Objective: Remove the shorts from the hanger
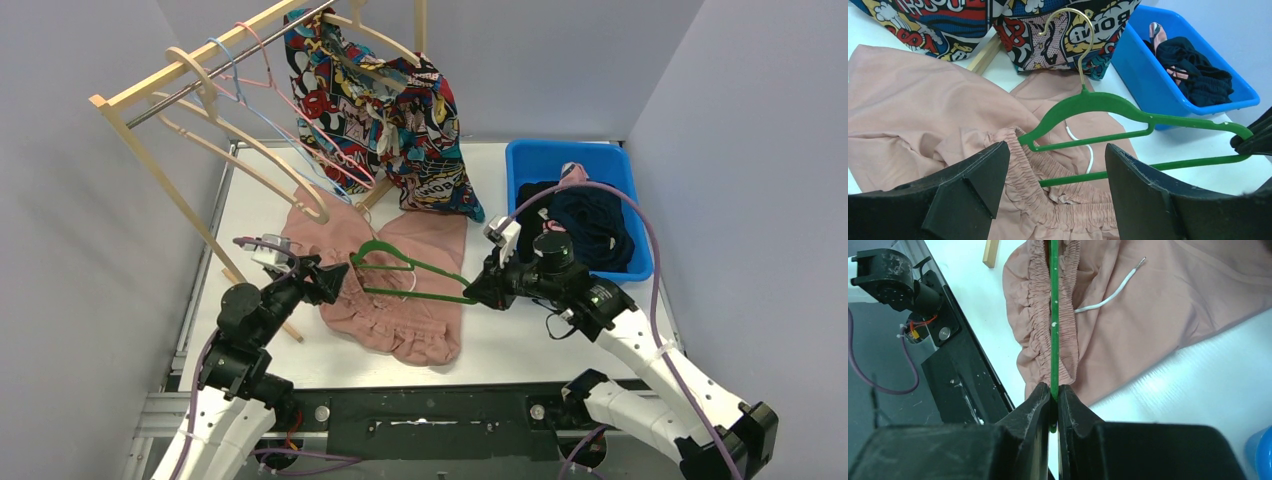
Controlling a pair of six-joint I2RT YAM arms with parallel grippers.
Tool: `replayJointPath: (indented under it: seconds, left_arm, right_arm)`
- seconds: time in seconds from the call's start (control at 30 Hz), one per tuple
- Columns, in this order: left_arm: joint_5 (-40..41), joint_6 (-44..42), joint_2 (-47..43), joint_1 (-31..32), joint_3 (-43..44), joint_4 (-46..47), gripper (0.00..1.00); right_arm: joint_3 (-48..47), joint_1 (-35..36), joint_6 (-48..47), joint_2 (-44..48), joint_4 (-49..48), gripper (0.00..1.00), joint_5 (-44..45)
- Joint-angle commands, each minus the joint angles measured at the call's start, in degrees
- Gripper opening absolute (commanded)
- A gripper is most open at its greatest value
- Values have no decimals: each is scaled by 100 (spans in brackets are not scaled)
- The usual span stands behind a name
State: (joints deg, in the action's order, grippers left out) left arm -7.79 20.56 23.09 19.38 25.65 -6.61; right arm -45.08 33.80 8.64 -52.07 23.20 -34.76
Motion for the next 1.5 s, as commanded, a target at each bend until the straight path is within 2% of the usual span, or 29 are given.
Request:
replayJointPath:
  seconds: [0.0,0.23,0.53,0.97,1.23,1.33,1.47]
  left_arm:
    - [144,-12,-165,-22,181,328,70]
    - [1341,-1,-222,-21,246,-124,70]
    - [1346,1,-218,-22,212,-86,70]
    - [1345,-8,-178,-27,204,-86,70]
    - [1277,-8,-125,-25,201,-77,70]
    - [1264,-8,-99,-22,204,-77,70]
    - [1247,-10,-69,-22,203,-77,70]
  right_arm:
    - [-114,-48,14,447,-140,0,29]
    - [-238,-71,106,1182,80,0,216]
    - [-680,-84,244,1541,373,0,1284]
    - [-735,-77,490,2224,-149,0,2452]
    - [-734,-73,583,2486,-189,0,2674]
    - [-684,-73,686,2472,-491,0,2668]
    - [-241,-75,819,2566,-1437,0,2549]
